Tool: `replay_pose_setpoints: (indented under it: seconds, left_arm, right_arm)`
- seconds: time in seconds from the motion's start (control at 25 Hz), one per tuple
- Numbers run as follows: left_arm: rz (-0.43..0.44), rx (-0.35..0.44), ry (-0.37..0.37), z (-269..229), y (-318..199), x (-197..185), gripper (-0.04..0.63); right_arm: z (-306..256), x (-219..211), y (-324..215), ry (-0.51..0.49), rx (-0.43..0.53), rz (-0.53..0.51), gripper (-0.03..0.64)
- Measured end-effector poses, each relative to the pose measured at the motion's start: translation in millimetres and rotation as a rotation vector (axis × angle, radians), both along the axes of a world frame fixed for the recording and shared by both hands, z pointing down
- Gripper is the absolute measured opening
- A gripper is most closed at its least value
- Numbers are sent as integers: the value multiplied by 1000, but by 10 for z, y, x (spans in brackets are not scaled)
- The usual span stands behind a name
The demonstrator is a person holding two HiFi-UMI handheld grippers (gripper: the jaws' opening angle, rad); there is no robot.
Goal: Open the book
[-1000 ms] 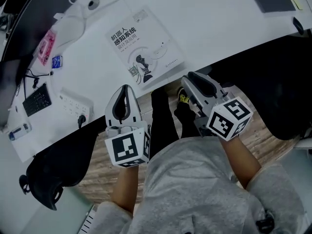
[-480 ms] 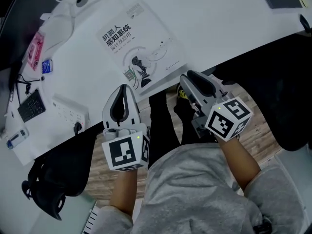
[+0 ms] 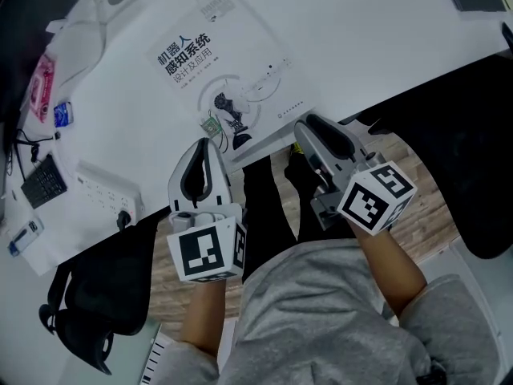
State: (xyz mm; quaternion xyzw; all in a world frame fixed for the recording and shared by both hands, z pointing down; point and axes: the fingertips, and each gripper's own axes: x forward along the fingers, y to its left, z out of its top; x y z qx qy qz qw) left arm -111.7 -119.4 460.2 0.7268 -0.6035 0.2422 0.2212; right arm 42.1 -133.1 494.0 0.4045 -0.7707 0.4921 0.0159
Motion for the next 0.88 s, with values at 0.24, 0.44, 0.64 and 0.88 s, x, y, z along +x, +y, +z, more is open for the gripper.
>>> replay_pose_setpoints:
  seconds: [0.24, 0.44, 0.64, 0.88]
  left_arm:
    - [13, -28, 16, 107, -82, -47, 17]
    - [18, -58, 41, 189, -127, -72, 17]
    - [23, -76, 72, 246, -168, -80, 17]
    - [15, -83, 88, 267, -209, -139, 17]
  right_arm:
    - [68, -16, -58, -17, -55, 33, 107]
    - [47, -52, -116, -66, -110, 58, 107]
    - [8, -75, -145, -74, -122, 68, 107]
    - [78, -112, -194, -83, -156, 81, 78]
